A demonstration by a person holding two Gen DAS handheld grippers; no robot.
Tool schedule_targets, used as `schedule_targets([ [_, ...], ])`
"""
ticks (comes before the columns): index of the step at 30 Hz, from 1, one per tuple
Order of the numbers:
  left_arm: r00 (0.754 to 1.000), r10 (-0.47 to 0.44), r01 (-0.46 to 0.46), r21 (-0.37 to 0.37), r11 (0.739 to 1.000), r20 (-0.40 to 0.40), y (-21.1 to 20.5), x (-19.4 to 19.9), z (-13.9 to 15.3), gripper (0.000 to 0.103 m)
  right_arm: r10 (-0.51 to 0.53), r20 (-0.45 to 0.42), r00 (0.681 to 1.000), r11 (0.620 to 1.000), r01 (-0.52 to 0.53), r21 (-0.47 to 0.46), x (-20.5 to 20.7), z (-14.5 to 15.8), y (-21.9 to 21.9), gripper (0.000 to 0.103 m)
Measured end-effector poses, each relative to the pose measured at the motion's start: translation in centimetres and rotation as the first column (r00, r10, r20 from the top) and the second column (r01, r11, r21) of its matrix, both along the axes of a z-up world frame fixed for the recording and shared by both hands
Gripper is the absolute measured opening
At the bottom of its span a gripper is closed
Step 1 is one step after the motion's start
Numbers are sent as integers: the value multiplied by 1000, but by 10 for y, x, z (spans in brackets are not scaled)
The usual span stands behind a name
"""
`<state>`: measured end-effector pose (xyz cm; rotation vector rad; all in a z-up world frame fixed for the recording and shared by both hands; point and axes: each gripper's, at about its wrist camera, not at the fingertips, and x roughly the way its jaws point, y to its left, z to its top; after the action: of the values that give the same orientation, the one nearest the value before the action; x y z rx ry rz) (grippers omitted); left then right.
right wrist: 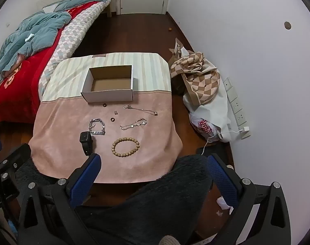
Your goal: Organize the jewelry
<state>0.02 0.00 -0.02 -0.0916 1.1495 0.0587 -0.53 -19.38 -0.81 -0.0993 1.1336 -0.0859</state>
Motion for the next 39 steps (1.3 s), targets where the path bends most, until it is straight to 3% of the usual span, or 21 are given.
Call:
schedule_targets([
  [39,1000,-10,10,5,1000,7,-4,1,1,103,6,19,1000,1000,-5,-16,1,10,1,103],
])
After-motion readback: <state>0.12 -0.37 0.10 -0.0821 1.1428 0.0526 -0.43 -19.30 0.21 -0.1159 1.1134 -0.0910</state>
